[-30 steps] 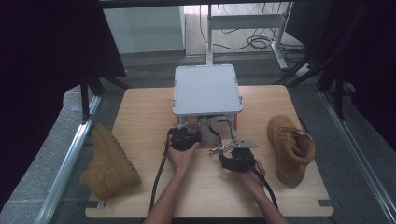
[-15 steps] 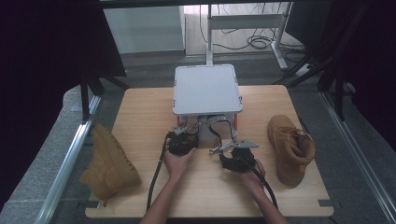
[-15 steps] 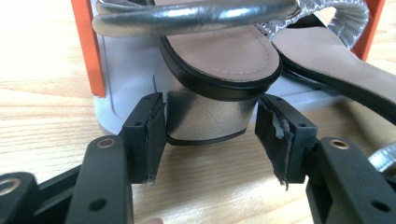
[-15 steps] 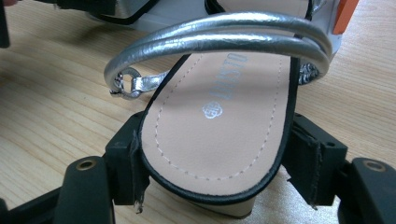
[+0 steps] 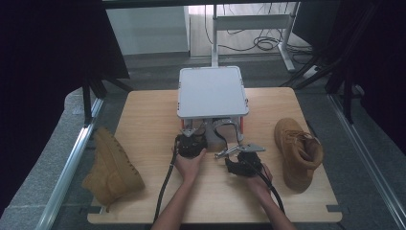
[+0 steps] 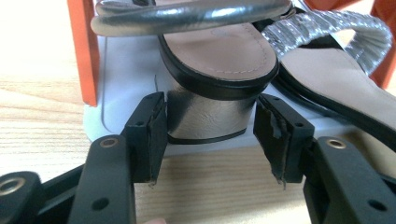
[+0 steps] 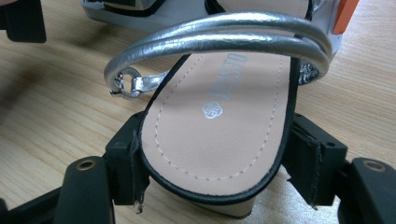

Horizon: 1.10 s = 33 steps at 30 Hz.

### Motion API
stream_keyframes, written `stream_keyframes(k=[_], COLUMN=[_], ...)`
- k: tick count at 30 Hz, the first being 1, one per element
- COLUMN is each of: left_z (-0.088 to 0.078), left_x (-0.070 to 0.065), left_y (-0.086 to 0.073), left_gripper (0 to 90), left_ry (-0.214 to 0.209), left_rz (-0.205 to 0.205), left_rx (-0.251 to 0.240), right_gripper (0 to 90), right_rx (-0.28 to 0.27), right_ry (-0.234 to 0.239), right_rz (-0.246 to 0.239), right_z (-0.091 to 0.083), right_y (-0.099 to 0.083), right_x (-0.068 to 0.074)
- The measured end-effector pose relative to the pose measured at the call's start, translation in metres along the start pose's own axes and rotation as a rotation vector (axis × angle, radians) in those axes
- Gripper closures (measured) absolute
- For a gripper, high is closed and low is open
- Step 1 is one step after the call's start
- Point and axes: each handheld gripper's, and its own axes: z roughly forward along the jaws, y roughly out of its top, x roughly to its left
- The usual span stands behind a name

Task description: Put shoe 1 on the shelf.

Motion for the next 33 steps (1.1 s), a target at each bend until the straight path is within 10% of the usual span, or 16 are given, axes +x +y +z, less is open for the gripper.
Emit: stream_keyframes(k=[33], left_z=[-0.0006], left_x=[0.0075], left_y=[0.0048], left_gripper=[44.9], left_ry=[-0.052], left_rz=[-0.008], left_rx=[0.021], right_gripper=[33.4], right_rx=[-0.089], right_ry=[-0.040], right_rz=[0.070], right_z=[-0.0023], right_y=[0.0085], right_x=[0.0008])
